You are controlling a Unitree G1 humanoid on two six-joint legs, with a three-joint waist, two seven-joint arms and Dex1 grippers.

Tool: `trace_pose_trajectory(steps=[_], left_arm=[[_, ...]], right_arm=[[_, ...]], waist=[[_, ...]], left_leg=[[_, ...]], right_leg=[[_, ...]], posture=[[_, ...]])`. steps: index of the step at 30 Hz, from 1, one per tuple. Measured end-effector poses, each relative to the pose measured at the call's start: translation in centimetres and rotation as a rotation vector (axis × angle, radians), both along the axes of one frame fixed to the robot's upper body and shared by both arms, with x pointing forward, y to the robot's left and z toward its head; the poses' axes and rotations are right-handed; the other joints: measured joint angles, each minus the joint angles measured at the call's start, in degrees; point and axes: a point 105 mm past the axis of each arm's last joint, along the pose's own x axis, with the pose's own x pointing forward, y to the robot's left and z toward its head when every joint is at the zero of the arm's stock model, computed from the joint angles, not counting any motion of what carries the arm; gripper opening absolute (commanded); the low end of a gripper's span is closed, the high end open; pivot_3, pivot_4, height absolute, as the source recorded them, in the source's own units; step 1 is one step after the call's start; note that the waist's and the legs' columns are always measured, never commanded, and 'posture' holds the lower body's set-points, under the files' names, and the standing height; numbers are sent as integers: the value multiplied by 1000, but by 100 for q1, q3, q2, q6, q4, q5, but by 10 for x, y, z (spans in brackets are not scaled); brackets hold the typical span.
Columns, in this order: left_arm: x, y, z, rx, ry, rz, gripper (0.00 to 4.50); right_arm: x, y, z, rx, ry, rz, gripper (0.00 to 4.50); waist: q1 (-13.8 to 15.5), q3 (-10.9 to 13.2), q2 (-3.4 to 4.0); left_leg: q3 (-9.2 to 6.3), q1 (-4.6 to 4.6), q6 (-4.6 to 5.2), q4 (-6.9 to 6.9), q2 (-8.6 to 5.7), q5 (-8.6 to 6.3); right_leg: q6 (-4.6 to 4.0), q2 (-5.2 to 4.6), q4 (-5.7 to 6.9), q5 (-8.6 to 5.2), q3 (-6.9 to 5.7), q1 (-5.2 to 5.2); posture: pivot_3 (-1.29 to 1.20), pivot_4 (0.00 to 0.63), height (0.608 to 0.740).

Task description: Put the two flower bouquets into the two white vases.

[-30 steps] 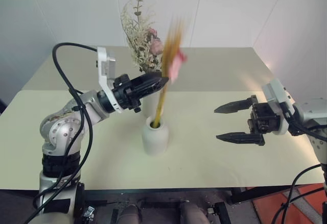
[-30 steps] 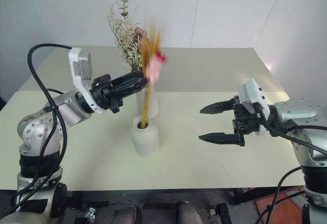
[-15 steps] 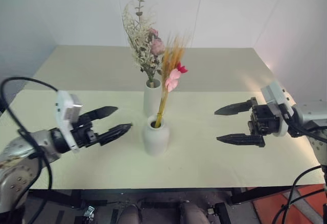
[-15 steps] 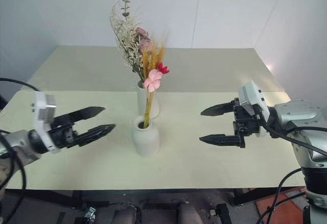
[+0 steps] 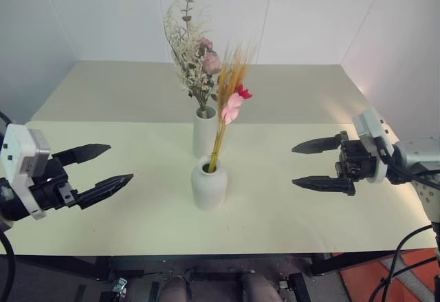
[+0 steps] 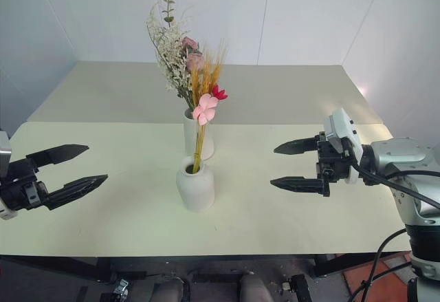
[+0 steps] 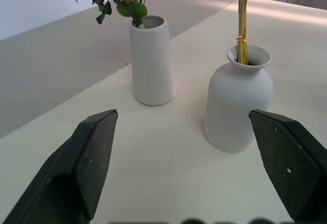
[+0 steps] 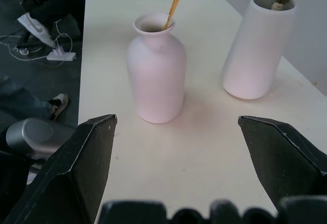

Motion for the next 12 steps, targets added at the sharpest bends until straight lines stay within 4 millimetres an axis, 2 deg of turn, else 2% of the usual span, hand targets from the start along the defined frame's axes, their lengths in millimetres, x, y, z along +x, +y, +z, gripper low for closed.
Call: trace_pose_trajectory(steps=[12], left_arm=[[7, -5, 3, -19, -31, 6, 4467]], right_arm=[[4, -3, 1, -6, -13, -43, 4500]], waist=[[-1, 0, 0]], left_leg=[[2, -1, 0, -1, 1, 0]], right_leg=[[0, 0, 1, 0, 1, 0]], posture=[[0, 150, 740]])
